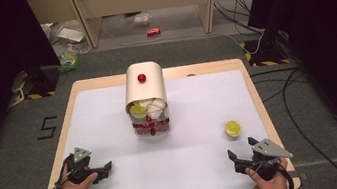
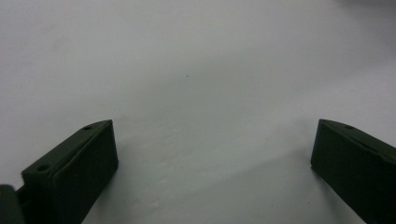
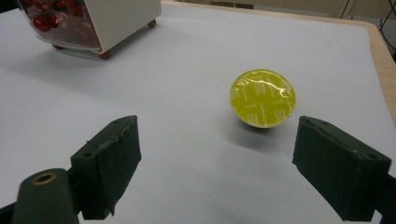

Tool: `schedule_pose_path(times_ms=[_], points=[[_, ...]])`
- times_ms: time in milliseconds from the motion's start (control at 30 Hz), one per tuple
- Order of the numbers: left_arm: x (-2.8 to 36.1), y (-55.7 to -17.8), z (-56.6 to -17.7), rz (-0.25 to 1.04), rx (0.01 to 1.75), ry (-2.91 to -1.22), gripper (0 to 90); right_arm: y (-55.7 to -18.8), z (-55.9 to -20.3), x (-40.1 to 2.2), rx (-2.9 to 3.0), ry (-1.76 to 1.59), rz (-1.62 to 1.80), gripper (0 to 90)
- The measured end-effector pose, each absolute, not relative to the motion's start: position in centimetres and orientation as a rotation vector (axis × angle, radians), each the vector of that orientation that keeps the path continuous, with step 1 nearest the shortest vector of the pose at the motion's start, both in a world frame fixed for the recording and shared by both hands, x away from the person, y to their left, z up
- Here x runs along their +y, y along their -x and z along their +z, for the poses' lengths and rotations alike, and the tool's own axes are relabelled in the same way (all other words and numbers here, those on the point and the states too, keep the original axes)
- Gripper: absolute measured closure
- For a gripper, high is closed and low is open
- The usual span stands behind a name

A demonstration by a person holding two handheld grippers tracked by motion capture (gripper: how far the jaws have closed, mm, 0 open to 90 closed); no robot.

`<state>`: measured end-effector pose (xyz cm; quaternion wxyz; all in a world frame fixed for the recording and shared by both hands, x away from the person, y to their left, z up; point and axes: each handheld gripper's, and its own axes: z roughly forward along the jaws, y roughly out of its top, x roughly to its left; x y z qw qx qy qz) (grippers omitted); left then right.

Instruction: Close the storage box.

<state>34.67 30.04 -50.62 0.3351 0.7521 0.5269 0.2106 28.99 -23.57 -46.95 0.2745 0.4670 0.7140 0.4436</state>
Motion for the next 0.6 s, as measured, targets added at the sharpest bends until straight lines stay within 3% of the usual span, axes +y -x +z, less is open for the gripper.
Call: schedule_pose_path(times_ms=[600], points=[[30.0,-34.7,-50.6,0.551,1.375,-1.962,0.0,-27.5,-47.6,-24.4,1.964,-1.289,1.13,15.7]])
